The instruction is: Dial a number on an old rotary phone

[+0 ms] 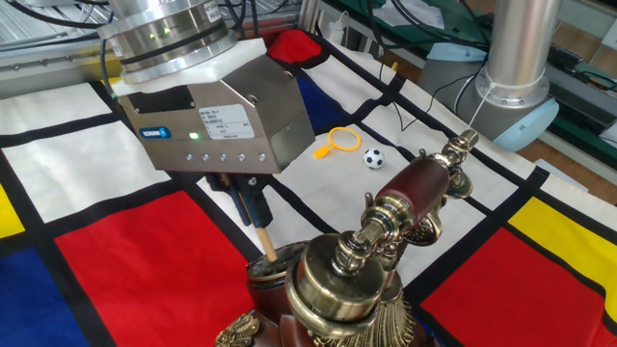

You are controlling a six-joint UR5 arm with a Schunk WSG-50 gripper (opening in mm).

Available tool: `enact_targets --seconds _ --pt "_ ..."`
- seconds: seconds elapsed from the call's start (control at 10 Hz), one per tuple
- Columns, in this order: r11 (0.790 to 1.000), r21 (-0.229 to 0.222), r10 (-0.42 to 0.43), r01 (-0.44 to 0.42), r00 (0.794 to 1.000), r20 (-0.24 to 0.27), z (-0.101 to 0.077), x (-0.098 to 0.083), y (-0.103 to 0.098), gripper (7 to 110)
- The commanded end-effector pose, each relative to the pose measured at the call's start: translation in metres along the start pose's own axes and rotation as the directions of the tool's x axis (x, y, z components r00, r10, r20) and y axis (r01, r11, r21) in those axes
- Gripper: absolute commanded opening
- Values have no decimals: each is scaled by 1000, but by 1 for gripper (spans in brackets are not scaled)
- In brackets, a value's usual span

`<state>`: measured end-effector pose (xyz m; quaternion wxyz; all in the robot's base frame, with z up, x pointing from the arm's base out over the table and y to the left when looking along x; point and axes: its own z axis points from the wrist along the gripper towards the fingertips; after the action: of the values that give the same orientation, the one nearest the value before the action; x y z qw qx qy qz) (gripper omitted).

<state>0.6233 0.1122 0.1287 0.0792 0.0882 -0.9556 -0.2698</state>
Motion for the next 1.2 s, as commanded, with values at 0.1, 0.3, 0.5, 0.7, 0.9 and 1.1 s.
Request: enact_targets --seconds 0.1,0.3,0.5,0.7,0.9,1.1 --pt "999 35 -9 8 1000 18 -2 -5 -9 7" --pt "998 56 -12 12 1000 14 -2 -4 -15 7" --pt "996 91 -18 17 1000 8 -2 -3 -25 7" --pt "990 137 -27 27 1000 0 -3 -2 -37 7" --pt "986 163 -27 28 1000 -6 -3 0 -44 7" --pt "983 182 -22 25 1000 -22 -3 4 -51 7"
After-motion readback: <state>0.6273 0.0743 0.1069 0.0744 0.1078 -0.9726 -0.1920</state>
